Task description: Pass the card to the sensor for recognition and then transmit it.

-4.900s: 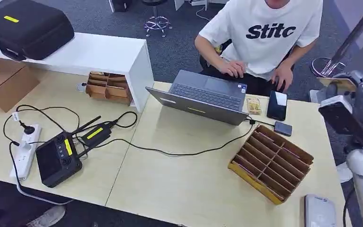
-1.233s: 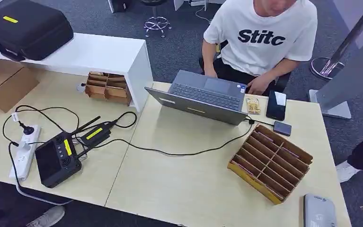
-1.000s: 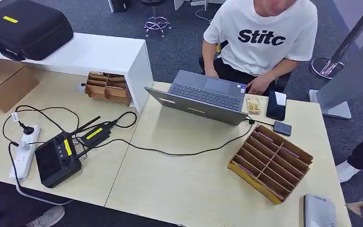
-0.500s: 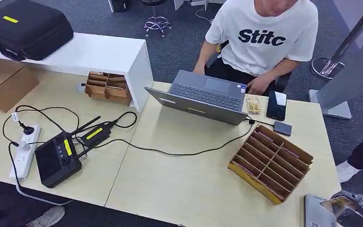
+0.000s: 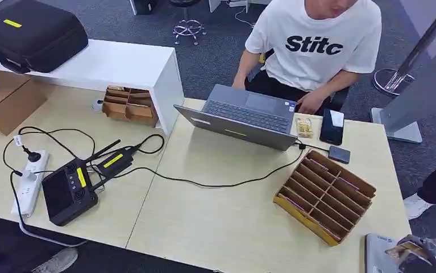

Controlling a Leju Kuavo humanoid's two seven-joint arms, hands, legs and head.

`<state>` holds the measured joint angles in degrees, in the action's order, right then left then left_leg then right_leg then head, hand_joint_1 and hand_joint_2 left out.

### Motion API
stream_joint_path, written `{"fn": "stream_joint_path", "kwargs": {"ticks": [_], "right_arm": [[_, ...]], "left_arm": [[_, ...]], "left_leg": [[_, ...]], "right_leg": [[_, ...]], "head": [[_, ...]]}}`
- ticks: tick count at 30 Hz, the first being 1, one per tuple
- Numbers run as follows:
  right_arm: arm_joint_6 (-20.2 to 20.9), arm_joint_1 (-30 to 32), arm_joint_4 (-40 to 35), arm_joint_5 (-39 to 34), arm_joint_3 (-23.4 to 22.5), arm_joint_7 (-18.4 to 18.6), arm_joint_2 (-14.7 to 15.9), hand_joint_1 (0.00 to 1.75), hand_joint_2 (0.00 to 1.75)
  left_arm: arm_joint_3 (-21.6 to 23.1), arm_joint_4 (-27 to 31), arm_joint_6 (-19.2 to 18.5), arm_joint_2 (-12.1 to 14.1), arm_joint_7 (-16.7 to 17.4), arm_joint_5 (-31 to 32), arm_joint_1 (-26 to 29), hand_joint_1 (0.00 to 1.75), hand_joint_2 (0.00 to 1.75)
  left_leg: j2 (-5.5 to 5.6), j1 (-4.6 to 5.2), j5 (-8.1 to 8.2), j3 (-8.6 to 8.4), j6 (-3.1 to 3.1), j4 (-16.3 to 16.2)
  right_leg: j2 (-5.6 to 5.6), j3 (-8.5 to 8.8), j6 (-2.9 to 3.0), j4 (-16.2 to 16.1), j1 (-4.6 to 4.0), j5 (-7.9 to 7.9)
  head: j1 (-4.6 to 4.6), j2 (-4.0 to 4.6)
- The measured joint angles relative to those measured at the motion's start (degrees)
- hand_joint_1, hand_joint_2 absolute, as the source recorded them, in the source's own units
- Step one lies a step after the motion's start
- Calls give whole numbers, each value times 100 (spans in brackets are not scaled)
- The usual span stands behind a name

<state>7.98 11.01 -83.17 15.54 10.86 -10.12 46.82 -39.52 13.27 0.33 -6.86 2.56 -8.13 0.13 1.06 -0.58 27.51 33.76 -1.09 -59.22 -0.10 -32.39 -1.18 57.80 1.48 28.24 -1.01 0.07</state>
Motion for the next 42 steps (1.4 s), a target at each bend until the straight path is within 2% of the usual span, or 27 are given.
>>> {"fn": "stream_joint_path", "kwargs": {"ticks": [18,42], "right_arm": [[-33,0,15,-31,151,11,122,175,175],[112,-155,55,-177,638,37,398,175,175]], "left_arm": [[0,0,0,0,0,17,0,0,175],[2,-44,13,39,0,72,-28,0,175]], "left_leg": [[0,0,0,0,0,0],[0,0,0,0,0,0]], "right_leg": [[0,0,0,0,0,0],[0,0,0,0,0,0]], "head": [[0,0],[0,0]]}}
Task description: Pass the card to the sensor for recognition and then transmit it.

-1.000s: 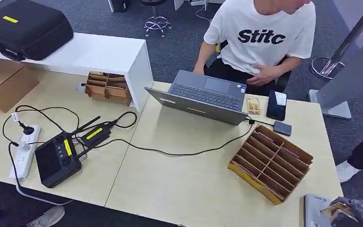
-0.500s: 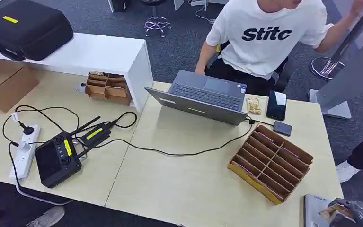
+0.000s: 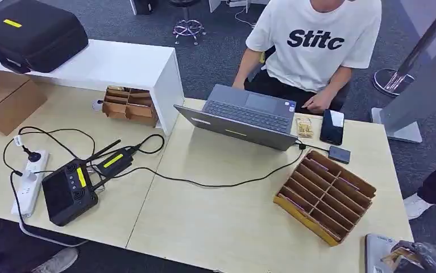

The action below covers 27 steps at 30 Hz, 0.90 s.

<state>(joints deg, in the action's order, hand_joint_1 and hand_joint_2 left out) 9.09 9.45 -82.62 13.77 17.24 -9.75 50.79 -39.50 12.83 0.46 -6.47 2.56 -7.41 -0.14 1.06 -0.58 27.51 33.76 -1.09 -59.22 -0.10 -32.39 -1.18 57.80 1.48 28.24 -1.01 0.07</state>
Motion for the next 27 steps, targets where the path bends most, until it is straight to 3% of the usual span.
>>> {"fn": "stream_joint_path", "kwargs": {"ticks": [27], "right_arm": [[-9,-78,4,-61,168,50,123,175,175]], "left_arm": [[13,-2,0,13,0,26,-2,0,175]], "left_leg": [[0,0,0,0,0,0]], "right_leg": [[0,0,0,0,0,0]], "head": [[0,0]]}}
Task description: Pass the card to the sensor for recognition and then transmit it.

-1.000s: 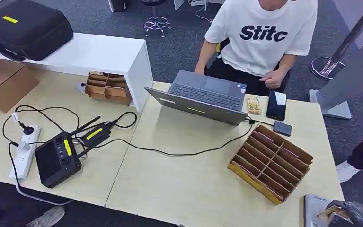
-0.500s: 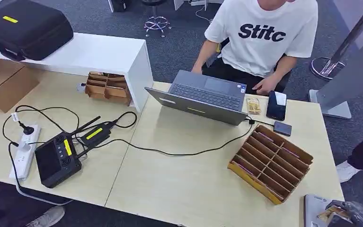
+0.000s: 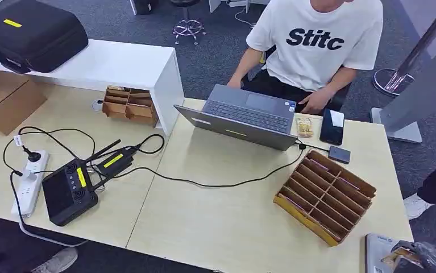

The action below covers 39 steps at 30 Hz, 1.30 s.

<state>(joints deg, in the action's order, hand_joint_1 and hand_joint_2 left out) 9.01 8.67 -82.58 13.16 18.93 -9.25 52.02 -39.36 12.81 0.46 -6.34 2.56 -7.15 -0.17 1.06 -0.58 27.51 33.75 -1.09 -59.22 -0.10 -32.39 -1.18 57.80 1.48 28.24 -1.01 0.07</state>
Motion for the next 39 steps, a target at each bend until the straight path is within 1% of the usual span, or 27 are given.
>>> {"fn": "stream_joint_path", "kwargs": {"ticks": [18,20,22,24,26,28,29,30,31,33,36,39], "right_arm": [[-26,-15,0,-15,26,0,26,175,175],[-112,-7,-2,-13,26,2,39,175,175],[-287,24,-37,7,13,-2,61,175,175],[-534,90,-138,20,-93,-42,63,175,175],[-695,184,-307,28,-285,-68,65,175,175],[-780,304,-512,77,-584,-118,63,175,175],[-813,332,-646,146,-779,-209,61,175,175],[-848,258,-737,219,-921,-342,50,175,175],[-835,55,-843,300,-1073,-473,5,175,175],[-617,-530,-933,434,-1206,-455,-83,175,175],[-451,-1103,-940,544,-1196,-431,-176,175,175],[-409,-1425,-953,562,-1161,-431,-258,175,175]], "left_arm": [[0,0,0,2,0,7,0,0,175],[2,0,-11,2,0,13,1,0,175],[2,0,-24,2,-9,13,2,0,175],[2,0,-55,2,-28,13,5,0,175],[2,0,-98,2,-68,11,9,0,175],[2,0,-120,2,-98,9,20,0,175],[2,0,-157,2,-116,9,30,0,175],[7,0,-205,2,-125,9,44,0,175],[15,0,-234,2,-125,11,54,0,175],[50,0,-267,2,-127,33,33,0,175],[107,0,-284,2,-129,70,-1,0,175],[138,0,-299,2,-129,98,8,0,175]], "left_leg": [[0,0,0,0,0,0],[0,0,0,0,0,0],[0,0,0,0,0,0],[0,0,0,0,0,0],[1,0,0,1,0,0],[1,1,0,1,0,0],[0,0,0,11,0,1],[-5,1,0,16,0,3],[-25,1,0,10,0,3],[-58,1,0,-10,0,2],[-38,1,-3,-11,-2,2],[-26,0,-9,-6,1,2]], "right_leg": [[0,0,0,0,0,0],[0,0,0,0,0,0],[0,0,0,0,0,0],[0,0,0,0,0,0],[1,0,0,0,0,0],[1,0,0,0,0,0],[1,3,0,2,0,0],[-4,2,0,3,0,-1],[-24,-6,4,4,0,-4],[-57,-9,5,3,0,-9],[-38,0,4,3,1,-10],[-26,4,3,3,0,-11]], "head": [[0,0],[2,0],[2,0],[0,0],[0,0],[0,0],[2,0],[2,0],[0,0],[-2,0],[2,0],[0,0]]}}
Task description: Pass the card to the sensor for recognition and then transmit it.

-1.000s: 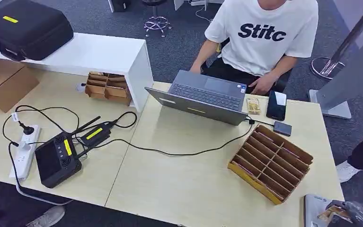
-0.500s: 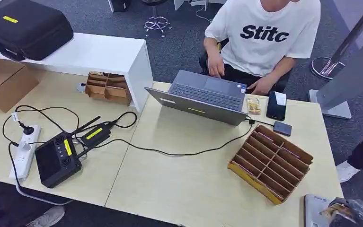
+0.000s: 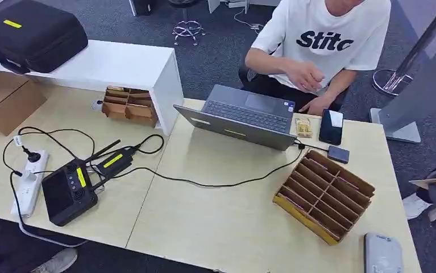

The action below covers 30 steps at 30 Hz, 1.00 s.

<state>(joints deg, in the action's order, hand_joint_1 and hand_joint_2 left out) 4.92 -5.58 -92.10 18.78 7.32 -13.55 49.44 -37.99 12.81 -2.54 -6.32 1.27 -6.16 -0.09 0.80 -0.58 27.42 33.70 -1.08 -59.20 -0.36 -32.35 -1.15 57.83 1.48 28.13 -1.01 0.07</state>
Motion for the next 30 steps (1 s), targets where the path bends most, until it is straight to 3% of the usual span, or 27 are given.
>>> {"fn": "stream_joint_path", "kwargs": {"ticks": [6,9,14,18,22,30], "right_arm": [[79,-900,50,103,300,31,-240,175,175],[326,-1856,346,247,702,217,-512,175,175],[625,-3580,1529,610,1708,695,-1310,175,175],[492,-4547,2663,780,2409,901,-2009,175,175],[404,-5017,3326,802,2780,907,-2408,175,175],[369,-5335,3832,802,3047,892,-2708,175,175]], "left_arm": [[79,0,-44,2,0,81,-17,0,175],[164,0,-83,2,2,223,-31,0,175],[367,0,-114,2,59,464,-130,0,175],[509,0,-109,2,114,566,-190,0,175],[588,0,-107,2,133,581,-210,0,175],[634,0,-107,7,155,581,-204,0,175]], "left_leg": [[-1,0,0,7,0,1],[-22,0,0,6,-1,3],[-26,-4,-18,-5,-13,3],[-4,-6,-26,-4,-13,2],[8,-6,-26,3,-13,2],[31,-5,-25,15,-13,1]], "right_leg": [[-1,-2,0,3,-1,0],[-24,-8,6,8,-1,-5],[-29,-6,9,11,-4,-15],[-12,-7,12,13,-6,-19],[1,-7,12,13,-6,-18],[24,-8,7,6,-5,-14]], "head": [[2,0],[0,0],[2,0],[2,0],[2,0],[0,0]]}}
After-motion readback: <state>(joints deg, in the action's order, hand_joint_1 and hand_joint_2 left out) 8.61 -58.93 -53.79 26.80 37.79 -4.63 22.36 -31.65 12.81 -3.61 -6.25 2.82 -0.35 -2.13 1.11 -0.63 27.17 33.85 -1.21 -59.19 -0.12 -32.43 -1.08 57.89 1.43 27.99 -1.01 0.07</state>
